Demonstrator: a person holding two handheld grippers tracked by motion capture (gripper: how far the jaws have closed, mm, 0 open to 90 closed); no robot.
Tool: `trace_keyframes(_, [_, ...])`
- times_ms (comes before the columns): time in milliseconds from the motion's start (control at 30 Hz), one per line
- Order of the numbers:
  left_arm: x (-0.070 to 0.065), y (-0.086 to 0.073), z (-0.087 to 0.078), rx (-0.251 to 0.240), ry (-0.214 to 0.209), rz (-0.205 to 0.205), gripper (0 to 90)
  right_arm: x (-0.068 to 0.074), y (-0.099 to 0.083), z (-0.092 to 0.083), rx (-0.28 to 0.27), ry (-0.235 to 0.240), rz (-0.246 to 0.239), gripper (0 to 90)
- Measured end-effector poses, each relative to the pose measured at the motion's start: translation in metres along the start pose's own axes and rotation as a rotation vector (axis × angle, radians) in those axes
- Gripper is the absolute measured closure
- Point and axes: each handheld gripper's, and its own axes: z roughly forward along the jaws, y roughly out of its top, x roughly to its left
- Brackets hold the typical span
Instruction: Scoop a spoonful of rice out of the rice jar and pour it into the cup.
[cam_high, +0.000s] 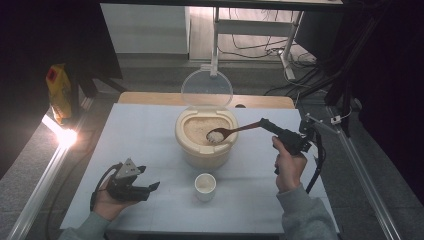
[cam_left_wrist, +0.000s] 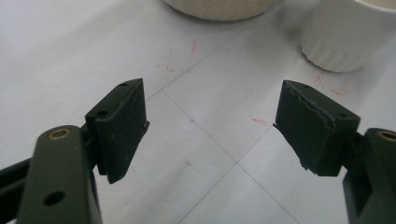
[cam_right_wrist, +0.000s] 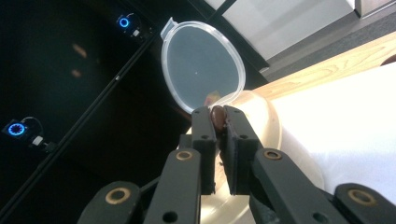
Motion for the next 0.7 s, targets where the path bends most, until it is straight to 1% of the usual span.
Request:
trace_keyframes(100, [0.000, 0.000, 0.000, 0.000, 0.002, 0.000, 24.3, 0.002, -0.003, -0.007, 0.010, 0.018, 0.009, 83.5])
trace_keyframes(233, [0.001, 0.001, 0.001, 0.004, 0.003, -0.002, 24.3, 0.004, -0.008, -0.017, 0.023, 0.028, 0.004, 83.6])
trace_keyframes(333, [0.001, 0.001, 0.002, 0.001, 0.003, -0.005, 24.3, 0.004, -0.015, -0.024, 0.042, 0.042, 0.018, 83.5])
trace_keyframes(467, [0.001, 0.001, 0.003, 0.006, 0.003, -0.002, 24.2, 0.001, -0.025, -0.030, 0.073, 0.047, 0.025, 83.5])
trace_keyframes(533, [0.001, 0.001, 0.003, 0.007, 0.004, -0.003, 24.2, -0.003, -0.030, -0.032, 0.084, 0.053, 0.035, 83.5])
trace_keyframes(700, [0.002, 0.001, 0.003, 0.006, 0.004, -0.006, 24.2, -0.009, -0.043, -0.032, 0.117, 0.048, 0.043, 83.5])
